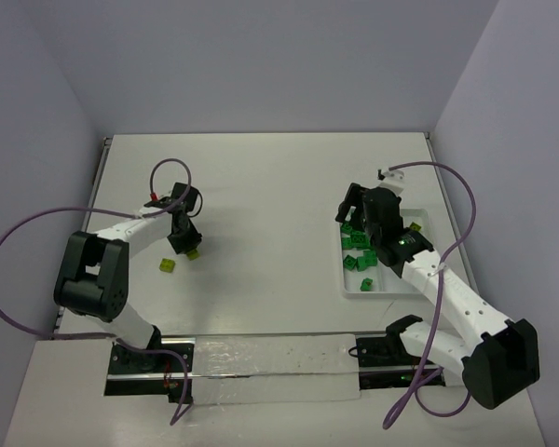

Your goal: Sort the legos into containers by color

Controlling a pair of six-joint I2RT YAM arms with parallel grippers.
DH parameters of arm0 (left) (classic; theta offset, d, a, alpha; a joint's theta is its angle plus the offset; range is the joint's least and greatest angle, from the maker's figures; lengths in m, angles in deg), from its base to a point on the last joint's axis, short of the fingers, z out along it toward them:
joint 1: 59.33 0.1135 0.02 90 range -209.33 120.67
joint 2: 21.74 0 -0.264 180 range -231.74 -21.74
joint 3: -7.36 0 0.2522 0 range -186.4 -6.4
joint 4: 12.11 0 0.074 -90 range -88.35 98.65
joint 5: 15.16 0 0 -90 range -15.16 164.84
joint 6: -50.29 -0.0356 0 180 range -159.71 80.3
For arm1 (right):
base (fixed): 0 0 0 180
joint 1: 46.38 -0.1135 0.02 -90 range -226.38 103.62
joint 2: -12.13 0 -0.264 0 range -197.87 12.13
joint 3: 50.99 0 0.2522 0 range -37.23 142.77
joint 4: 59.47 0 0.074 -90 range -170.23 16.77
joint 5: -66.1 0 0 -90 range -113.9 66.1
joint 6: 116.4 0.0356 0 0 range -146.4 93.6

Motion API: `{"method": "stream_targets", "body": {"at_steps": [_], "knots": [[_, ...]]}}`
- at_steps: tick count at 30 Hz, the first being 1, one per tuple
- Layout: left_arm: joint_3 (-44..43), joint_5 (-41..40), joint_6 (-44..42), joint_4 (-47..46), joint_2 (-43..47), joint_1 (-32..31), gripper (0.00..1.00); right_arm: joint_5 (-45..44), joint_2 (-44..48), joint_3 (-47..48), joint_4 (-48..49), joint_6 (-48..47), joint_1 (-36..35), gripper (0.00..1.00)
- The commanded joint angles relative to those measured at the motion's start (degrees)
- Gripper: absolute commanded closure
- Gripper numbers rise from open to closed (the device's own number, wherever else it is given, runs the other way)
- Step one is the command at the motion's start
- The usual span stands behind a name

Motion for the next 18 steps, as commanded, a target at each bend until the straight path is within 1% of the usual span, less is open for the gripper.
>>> {"method": "stream_targets", "body": {"at_steps": [1,3,7,15,16,18], "knots": [[-4.53,-1.2,1.03,0.01,-2.2,-5.61,0.96,-1.83,2.97,-0.89,-0.16,0.61,-0.18,0.15],[-5.93,-1.31,1.31,0.55,-3.49,-7.92,1.0,-2.18,3.5,-1.14,-0.49,0.62,-0.18,0.15],[-13.64,-2.23,2.06,2.31,-8.19,-16.42,1.0,-3.13,5.73,-1.68,-2.25,0.44,-0.18,0.15],[-27.6,-2.04,2.14,3.71,-17.77,-25.58,1.0,-4.29,9.49,-2.55,-5.3,0.14,-0.27,0.15],[-28.97,-1.99,2.27,3.79,-19.06,-26.37,0.99,-4.45,9.92,-2.72,-5.72,0.18,-0.25,0.15],[-30.92,-1.92,2.42,4.09,-22.19,-27.51,0.93,-4.46,10.98,-3.24,-6.19,0.33,-0.18,0.15]]}}
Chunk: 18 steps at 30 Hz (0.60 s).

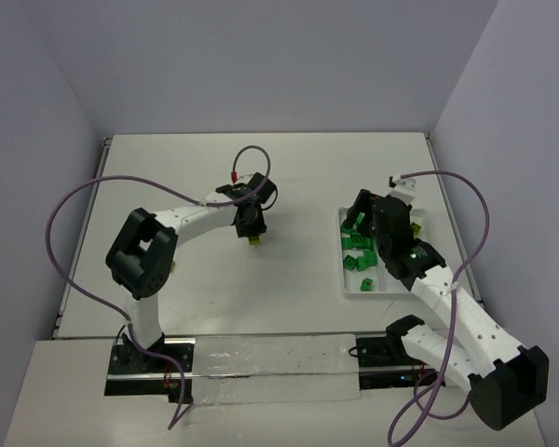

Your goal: Sort the legos into containers by color

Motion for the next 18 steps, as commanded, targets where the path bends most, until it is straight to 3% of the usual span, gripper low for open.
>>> {"method": "stream_targets", "body": {"at_steps": [1,2,4,10,12,15,18], "knots": [[-5.98,-0.55,1.06,0.48,-5.97,-3.2,0.9,-2.24,3.11,-1.35,-2.03,0.24,-0.18,0.15],[-6.47,-0.4,1.06,0.29,-6.88,-3.58,0.88,-2.24,3.53,-1.58,-2.33,0.35,-0.18,0.15],[-7.42,0.83,1.05,0.38,-8.47,-4.02,0.68,-2.42,4.08,-1.95,-3.1,0.67,-0.26,0.15],[-7.52,1.58,0.18,0.32,-6.5,-4.2,0.22,-0.93,3.99,-1.16,-4.79,0.73,-0.18,0.15],[-8.36,-0.54,0.09,2.18,-4.27,-4.2,0.16,2.09,4.25,-1.5,-3.72,1.01,-0.44,0.15],[-8.13,-3.33,-0.25,3.85,0.56,-2.75,0.16,4.56,3.75,-2.2,-2.33,1.44,-1.64,0.15],[-6.28,-2.52,-1.15,4.09,6.86,1.77,0.16,5.11,-0.5,-1.3,0.37,2.98,-7.44,0.15]]}}
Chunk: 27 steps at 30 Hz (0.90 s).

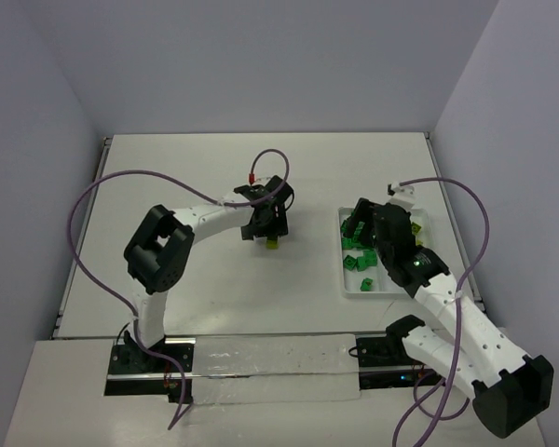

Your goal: Sort the legos into containers by color

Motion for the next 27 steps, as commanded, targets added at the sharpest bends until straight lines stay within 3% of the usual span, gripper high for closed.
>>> {"method": "stream_targets", "body": {"at_steps": [1,5,9,14,16,27], "knots": [[-0.1,-2.07,-1.18,1.72,13.65,6.35,0.16,2.04,-5.32,0.98,4.71,2.61,-7.74,0.15],[8.66,-5.43,-2.4,1.12,25.83,16.93,0.16,-1.58,-16.96,7.98,4.74,6.89,-18.77,0.15],[15.9,-4.27,-2.97,0.83,33.43,25.86,0.16,-1.03,-31.21,14.18,6.22,10.18,-22.45,0.09],[18.1,-4.28,-3.61,1.51,38.65,27.1,0.16,-3.53,-44.01,24.0,4.03,14.11,-24.8,0.1],[18.6,-4.07,-3.91,2.78,39.59,27.31,0.15,-3.49,-49.86,26.4,4.29,15.24,-24.72,0.17],[20.45,-3.0,-4.49,2.82,41.45,27.57,0.15,-4.3,-63.01,35.02,1.15,15.56,-24.73,0.2]]}}
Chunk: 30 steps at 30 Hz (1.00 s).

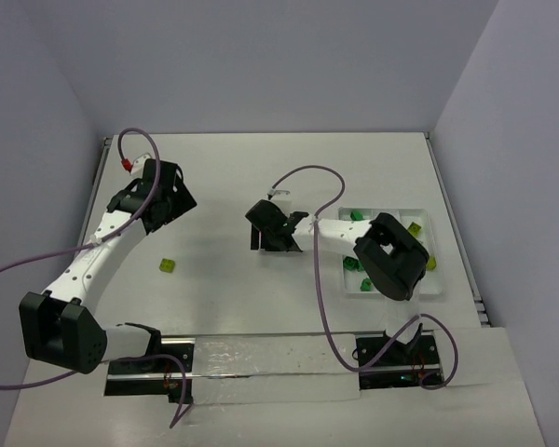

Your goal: Sort the legos into containers by color

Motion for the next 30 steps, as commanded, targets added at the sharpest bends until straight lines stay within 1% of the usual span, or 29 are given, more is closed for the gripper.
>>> {"method": "stream_targets", "body": {"at_steps": [1,4,5,8,9,11,14,15,19,21,23,25,26,27,29,30], "knots": [[0.45,0.92,-0.98,-0.03,1.71,0.34,0.16,-3.75,-3.31,5.19,-1.84,1.02,-0.34,0.22],[0.53,1.01,-1.17,-0.19,1.87,0.34,0.15,-4.74,-6.05,7.56,-2.77,0.66,-0.25,0.31],[0.38,1.01,-1.24,-0.12,1.72,0.34,0.15,-5.25,-6.43,8.38,-3.51,0.66,-0.25,0.33],[0.24,1.01,-1.51,-0.16,1.58,0.38,0.15,-5.57,-7.33,9.19,-3.96,0.57,-0.21,0.45],[0.2,1.02,-1.54,-0.13,1.51,0.42,0.15,-5.75,-7.37,9.34,-4.07,0.54,-0.24,0.5],[0.2,1.09,-1.67,-0.2,1.38,0.42,0.15,-6.27,-7.25,9.6,-4.45,0.41,-0.17,0.66],[0.32,1.13,-1.77,-0.29,1.19,0.42,0.15,-7.14,-5.05,8.83,-4.52,-0.22,-0.14,0.83],[0.38,1.19,-1.77,-0.3,1.18,0.43,0.15,-7.58,-3.59,8.44,-4.61,-0.58,-0.06,0.87],[0.38,1.62,-1.86,-0.64,0.76,0.51,0.15,-11.77,5.26,5.03,-4.5,-2.03,1.47,0.88],[0.12,1.71,-1.94,-0.64,0.67,0.51,0.15,-14.07,12.32,1.3,-5.52,-1.55,4.74,0.88],[0.03,1.94,-2.22,-0.69,0.8,0.46,0.15,-13.8,16.78,-3.92,-5.36,-1.4,10.14,0.88],[-0.2,2.2,-2.44,-0.78,0.84,0.51,0.15,-12.98,25.33,-8.4,-4.78,-1.56,15.07,0.88],[-0.34,2.44,-2.52,-0.77,0.79,0.51,0.15,-12.67,28.19,-10.65,-4.62,-1.86,17.57,0.87],[-0.66,2.69,-2.66,-0.68,0.75,0.56,0.15,-12.36,31.05,-13.98,-4.58,-2.17,21.42,0.87],[-1.14,3.28,-2.75,-0.86,0.64,0.69,0.15,-11.61,40.23,-19.73,-4.68,-3.63,29.58,0.87],[-1.26,3.68,-2.79,-1.06,0.52,0.69,0.15,-10.82,42.83,-21.68,-4.76,-4.07,33.11,0.87]]}}
